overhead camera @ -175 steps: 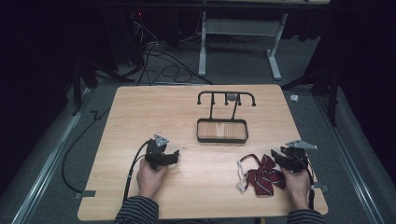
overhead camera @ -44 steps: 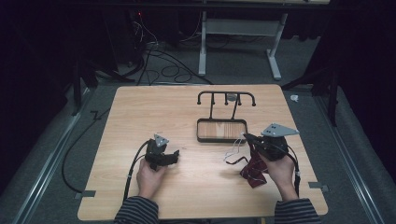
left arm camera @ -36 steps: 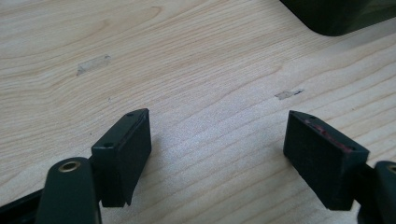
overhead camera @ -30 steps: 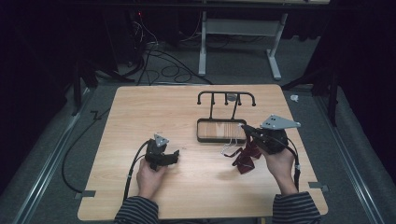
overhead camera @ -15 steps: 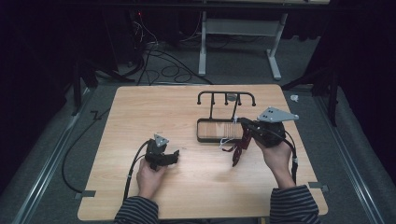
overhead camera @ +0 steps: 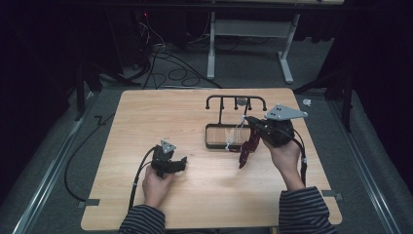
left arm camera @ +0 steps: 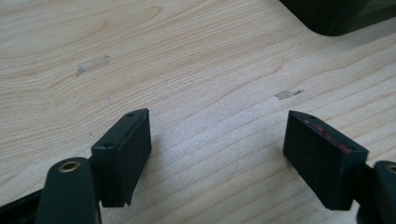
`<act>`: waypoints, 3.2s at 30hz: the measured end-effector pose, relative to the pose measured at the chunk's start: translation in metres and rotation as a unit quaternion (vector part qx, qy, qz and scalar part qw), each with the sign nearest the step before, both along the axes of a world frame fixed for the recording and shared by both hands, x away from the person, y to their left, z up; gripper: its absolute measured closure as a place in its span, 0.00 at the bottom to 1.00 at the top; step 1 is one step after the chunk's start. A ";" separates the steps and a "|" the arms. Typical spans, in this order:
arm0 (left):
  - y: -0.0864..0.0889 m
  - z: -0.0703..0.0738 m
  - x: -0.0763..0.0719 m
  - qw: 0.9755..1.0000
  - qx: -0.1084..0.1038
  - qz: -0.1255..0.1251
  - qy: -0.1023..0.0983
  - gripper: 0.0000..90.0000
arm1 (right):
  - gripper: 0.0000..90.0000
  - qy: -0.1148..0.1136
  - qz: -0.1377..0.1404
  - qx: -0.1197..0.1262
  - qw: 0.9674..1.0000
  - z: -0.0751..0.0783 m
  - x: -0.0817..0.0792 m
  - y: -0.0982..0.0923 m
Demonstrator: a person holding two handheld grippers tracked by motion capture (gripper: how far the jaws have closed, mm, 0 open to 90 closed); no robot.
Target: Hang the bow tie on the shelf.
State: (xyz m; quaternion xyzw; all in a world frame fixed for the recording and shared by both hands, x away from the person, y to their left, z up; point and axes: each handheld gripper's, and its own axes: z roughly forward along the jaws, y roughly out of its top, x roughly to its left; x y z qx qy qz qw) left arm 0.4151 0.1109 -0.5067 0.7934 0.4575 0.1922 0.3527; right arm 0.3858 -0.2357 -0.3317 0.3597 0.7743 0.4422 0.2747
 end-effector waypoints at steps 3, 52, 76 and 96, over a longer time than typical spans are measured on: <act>0.000 0.000 0.000 1.000 0.000 0.000 0.000 0.27 | 1.00 0.001 -0.002 0.001 1.000 0.002 0.005 0.002; 0.000 0.000 0.001 1.000 -0.003 -0.002 0.000 0.27 | 1.00 0.009 -0.052 -0.020 0.998 0.017 0.069 0.025; 0.001 0.000 0.001 1.000 -0.004 -0.001 0.000 0.27 | 1.00 0.035 -0.066 -0.033 0.997 0.008 0.089 0.029; 0.000 0.000 0.000 1.000 -0.002 -0.001 0.000 0.27 | 0.93 0.042 -0.059 -0.016 0.997 0.009 0.077 0.014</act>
